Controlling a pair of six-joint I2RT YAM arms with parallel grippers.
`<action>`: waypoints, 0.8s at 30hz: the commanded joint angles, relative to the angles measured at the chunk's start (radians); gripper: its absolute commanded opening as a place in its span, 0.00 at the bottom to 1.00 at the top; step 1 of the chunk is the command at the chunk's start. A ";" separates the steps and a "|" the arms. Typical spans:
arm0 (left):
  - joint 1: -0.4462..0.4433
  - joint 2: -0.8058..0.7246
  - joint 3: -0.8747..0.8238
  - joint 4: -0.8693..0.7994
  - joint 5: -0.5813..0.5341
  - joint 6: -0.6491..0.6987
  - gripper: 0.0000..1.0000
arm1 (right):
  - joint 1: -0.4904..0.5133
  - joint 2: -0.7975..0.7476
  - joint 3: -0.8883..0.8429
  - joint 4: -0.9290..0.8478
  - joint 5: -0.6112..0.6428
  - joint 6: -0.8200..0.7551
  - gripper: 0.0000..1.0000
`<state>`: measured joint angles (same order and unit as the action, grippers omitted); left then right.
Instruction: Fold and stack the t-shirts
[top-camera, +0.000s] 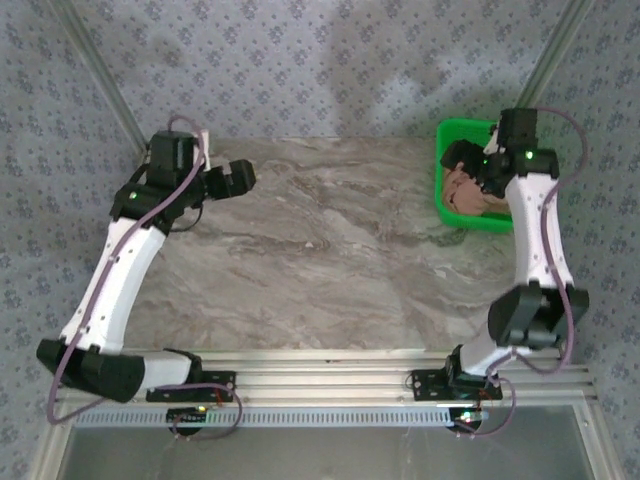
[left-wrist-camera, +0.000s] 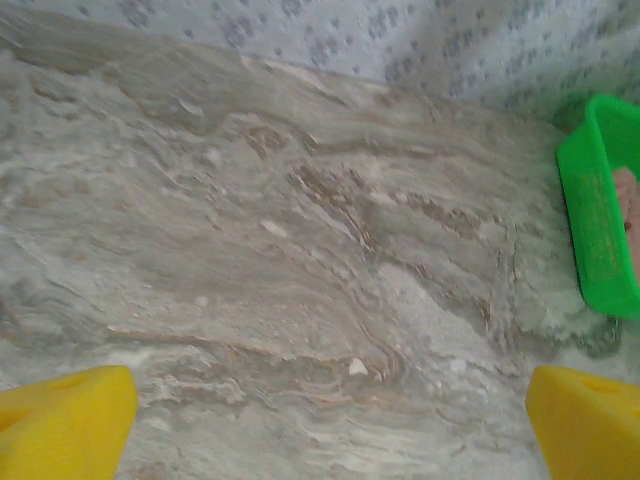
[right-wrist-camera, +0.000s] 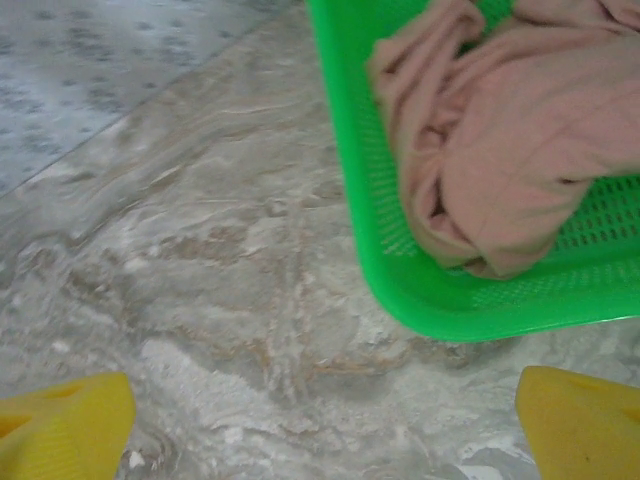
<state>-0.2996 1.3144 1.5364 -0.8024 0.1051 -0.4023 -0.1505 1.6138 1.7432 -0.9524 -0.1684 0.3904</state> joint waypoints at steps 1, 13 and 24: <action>-0.027 0.051 0.057 -0.092 0.066 0.010 1.00 | -0.080 0.125 0.091 -0.139 -0.026 0.044 0.99; -0.173 0.075 0.053 -0.019 0.100 0.057 1.00 | -0.141 0.481 0.257 -0.101 0.073 0.035 0.92; -0.278 -0.068 0.003 0.133 0.074 0.103 1.00 | -0.161 0.633 0.274 0.008 0.059 0.116 0.69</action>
<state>-0.5606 1.2995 1.5600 -0.7410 0.1905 -0.3317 -0.3042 2.2124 1.9804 -0.9573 -0.1196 0.4702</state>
